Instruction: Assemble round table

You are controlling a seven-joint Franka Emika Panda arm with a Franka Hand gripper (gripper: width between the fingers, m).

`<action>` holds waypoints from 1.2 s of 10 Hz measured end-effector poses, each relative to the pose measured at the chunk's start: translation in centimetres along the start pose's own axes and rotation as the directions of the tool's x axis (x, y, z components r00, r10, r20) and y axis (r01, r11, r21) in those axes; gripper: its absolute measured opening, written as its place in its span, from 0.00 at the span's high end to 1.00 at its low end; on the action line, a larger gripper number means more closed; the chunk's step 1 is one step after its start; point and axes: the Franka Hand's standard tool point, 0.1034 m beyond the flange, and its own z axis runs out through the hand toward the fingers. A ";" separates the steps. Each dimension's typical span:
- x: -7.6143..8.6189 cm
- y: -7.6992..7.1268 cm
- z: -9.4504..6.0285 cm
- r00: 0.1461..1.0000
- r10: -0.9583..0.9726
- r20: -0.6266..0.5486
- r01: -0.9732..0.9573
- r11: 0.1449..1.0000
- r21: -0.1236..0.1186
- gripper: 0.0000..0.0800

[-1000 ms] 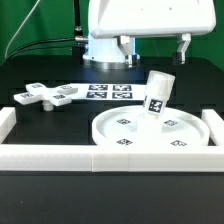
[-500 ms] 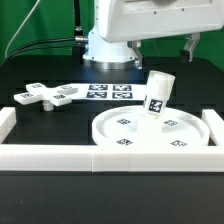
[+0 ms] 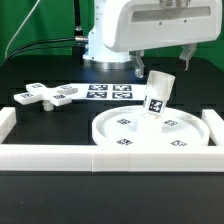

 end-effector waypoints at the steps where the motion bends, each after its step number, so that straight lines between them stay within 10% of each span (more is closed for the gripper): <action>1: 0.0 -0.1 0.1 1.000 0.002 0.000 -0.002 1.000 0.002 0.19; 10: 0.4 0.5 1.0 0.996 -0.091 0.001 0.091 0.996 -0.001 0.19; 12: 0.0 1.0 1.3 0.996 -0.095 0.005 0.095 0.996 0.001 0.49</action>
Offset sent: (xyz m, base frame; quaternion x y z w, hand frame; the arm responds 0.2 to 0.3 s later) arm 0.0050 -0.0020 -0.0087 -0.0671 -0.0010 -0.0941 0.9933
